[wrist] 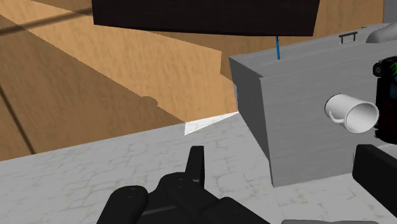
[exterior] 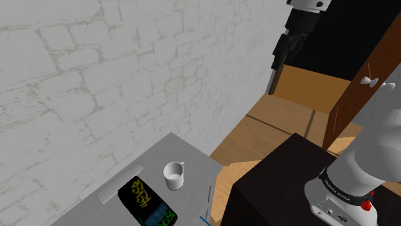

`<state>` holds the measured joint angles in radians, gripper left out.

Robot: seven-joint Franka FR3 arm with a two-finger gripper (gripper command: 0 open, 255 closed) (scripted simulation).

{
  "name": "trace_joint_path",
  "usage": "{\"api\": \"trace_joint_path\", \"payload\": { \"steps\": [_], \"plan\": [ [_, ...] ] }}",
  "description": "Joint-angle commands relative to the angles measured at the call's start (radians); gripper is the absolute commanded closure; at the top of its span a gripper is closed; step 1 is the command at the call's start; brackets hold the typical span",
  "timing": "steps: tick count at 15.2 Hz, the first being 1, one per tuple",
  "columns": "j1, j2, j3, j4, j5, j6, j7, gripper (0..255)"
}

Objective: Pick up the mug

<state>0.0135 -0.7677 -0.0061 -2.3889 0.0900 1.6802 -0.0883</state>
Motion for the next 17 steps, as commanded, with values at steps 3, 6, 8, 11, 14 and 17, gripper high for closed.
{"api": "trace_joint_path", "payload": {
  "steps": [3, 6, 8, 11, 14, 17],
  "plan": [
    [0.014, 0.014, 0.038, -0.033, 0.018, 0.05, 0.031, 0],
    [0.037, 0.047, 0.095, -0.074, 0.043, 0.126, 0.078, 0],
    [0.051, 0.076, 0.134, -0.095, 0.059, 0.179, 0.11, 0],
    [0.072, 0.131, 0.193, -0.117, 0.079, 0.259, 0.158, 0],
    [0.089, 0.2, 0.253, -0.128, 0.093, 0.34, 0.208, 0],
    [0.101, 0.281, 0.313, -0.126, 0.097, 0.422, 0.261, 0]
  ]
}}
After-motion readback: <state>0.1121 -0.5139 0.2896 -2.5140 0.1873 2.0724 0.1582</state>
